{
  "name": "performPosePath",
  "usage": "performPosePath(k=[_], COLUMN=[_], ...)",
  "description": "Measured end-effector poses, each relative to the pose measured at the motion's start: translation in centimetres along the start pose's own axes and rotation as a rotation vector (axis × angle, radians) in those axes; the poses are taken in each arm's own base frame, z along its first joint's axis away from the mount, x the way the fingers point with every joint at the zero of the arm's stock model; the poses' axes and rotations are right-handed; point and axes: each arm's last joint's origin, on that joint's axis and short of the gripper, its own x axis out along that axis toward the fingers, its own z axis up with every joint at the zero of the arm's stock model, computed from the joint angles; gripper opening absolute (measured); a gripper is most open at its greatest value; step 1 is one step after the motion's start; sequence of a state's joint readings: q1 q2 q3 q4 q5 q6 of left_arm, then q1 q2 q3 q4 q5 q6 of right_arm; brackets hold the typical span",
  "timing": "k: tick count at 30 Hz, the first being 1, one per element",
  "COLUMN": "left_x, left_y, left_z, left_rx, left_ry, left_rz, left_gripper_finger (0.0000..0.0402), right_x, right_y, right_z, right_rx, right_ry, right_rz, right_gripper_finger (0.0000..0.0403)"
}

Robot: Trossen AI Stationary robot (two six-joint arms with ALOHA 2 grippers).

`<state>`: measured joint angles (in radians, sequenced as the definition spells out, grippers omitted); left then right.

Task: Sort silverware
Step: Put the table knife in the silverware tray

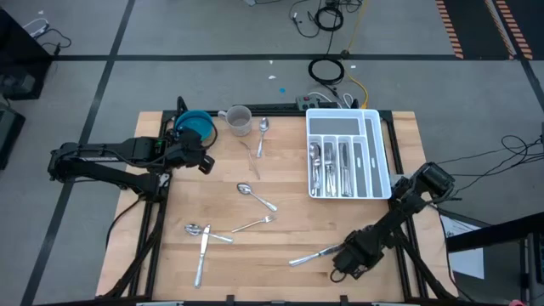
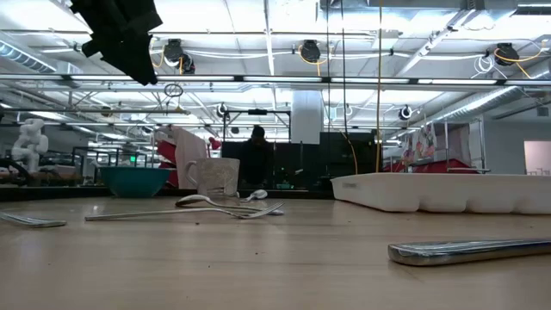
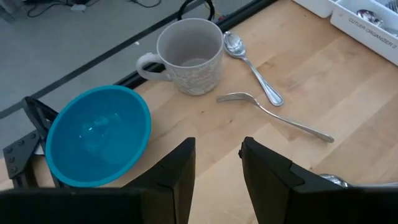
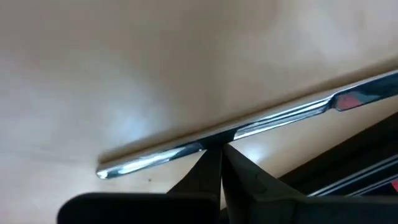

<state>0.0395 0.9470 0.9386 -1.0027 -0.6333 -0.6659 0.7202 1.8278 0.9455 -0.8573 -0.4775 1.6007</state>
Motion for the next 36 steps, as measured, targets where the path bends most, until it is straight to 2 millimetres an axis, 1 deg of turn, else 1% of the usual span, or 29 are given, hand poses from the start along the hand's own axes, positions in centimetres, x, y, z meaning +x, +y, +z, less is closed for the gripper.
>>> performPosePath(k=[8,15,25,28,30,32,34,36], left_x=[0.0,0.0,0.0,0.0,0.0,0.0,0.0,0.0], left_y=[0.0,0.1,0.1,0.1,0.0,0.0,0.0,0.0], left_z=[0.0,0.0,0.1,0.1,0.2,0.3,0.3,0.3], left_rx=[0.001,0.001,-0.006,-0.009,-0.013,-0.020,-0.024,-0.025], left_ry=[-0.006,-0.019,-0.034,-0.039,-0.044,-0.051,-0.056,-0.057], left_rz=[0.007,0.024,0.041,0.041,0.038,0.034,0.032,0.033], left_gripper_finger=[0.0136,0.0136,0.0136,0.0136,0.0136,0.0136,0.0136,0.0136], right_x=[-1.2,-2.0,-4.0,-4.5,-5.2,-6.2,-7.7,-9.6], right_y=[-0.1,-0.2,-0.2,-0.1,0.1,0.5,1.0,1.1], right_z=[2.5,4.2,6.9,7.5,7.6,7.7,7.9,7.7], right_rx=[-0.041,-0.102,-0.238,-0.293,-0.341,-0.415,-0.477,-0.540], right_ry=[-0.032,-0.037,-0.120,-0.145,-0.195,-0.279,-0.397,-0.461], right_rz=[0.028,0.050,0.080,0.082,0.070,0.048,0.008,-0.029], right_gripper_finger=[0.0001,0.0001,0.0001,0.0000,0.0000,0.0000,0.0000,0.0001])
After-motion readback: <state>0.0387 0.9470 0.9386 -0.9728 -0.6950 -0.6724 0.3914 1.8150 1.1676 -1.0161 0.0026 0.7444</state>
